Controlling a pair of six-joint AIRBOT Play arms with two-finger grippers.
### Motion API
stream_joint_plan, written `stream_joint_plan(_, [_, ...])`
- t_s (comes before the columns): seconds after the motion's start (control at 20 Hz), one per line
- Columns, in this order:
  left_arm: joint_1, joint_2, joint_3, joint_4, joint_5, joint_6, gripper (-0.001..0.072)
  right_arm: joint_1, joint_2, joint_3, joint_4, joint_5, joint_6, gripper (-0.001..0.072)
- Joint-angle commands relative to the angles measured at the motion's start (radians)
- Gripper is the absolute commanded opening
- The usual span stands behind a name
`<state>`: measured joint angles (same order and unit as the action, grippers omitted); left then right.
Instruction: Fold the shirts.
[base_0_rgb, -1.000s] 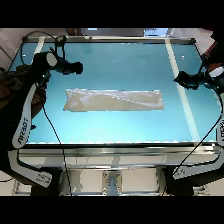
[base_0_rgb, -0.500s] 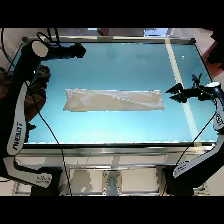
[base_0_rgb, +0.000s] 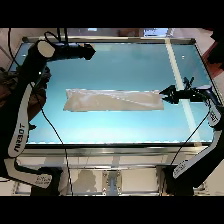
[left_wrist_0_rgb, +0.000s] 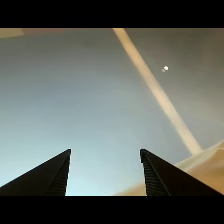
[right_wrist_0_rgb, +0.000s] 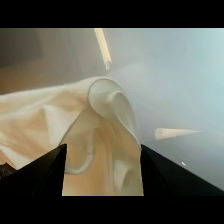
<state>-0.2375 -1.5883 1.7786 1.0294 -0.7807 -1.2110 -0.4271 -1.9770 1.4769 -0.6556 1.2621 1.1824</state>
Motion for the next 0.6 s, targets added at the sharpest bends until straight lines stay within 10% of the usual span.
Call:
stream_joint_plan(0.0, [-0.006, 0.000, 0.001, -0.004, -0.017, 0.008, 0.0518, 0.063, -0.013, -0.001, -0.019, 0.016, -0.002, 0.0537])
stream_joint_plan(0.2, [-0.008, -0.021, -0.006, -0.008, -0.051, 0.007, 0.0450, 0.102, -0.013, 0.001, -0.008, 0.089, 0.006, 0.0517])
stream_joint_plan(0.3, [-0.017, -0.062, -0.007, -0.039, -0.083, 0.007, 0.0019, 0.103, -0.008, 0.001, 0.007, 0.146, -0.003, 0.0235])
stream_joint_plan(0.4, [-0.047, -0.126, -0.006, -0.095, -0.130, 0.000, 0.0011, 0.103, 0.015, 0.002, 0.016, 0.184, -0.014, 0.0028])
stream_joint_plan(0.55, [-0.143, -0.240, -0.006, -0.108, -0.164, -0.055, 0.0010, 0.103, 0.095, 0.002, 0.021, 0.187, -0.018, 0.0027])
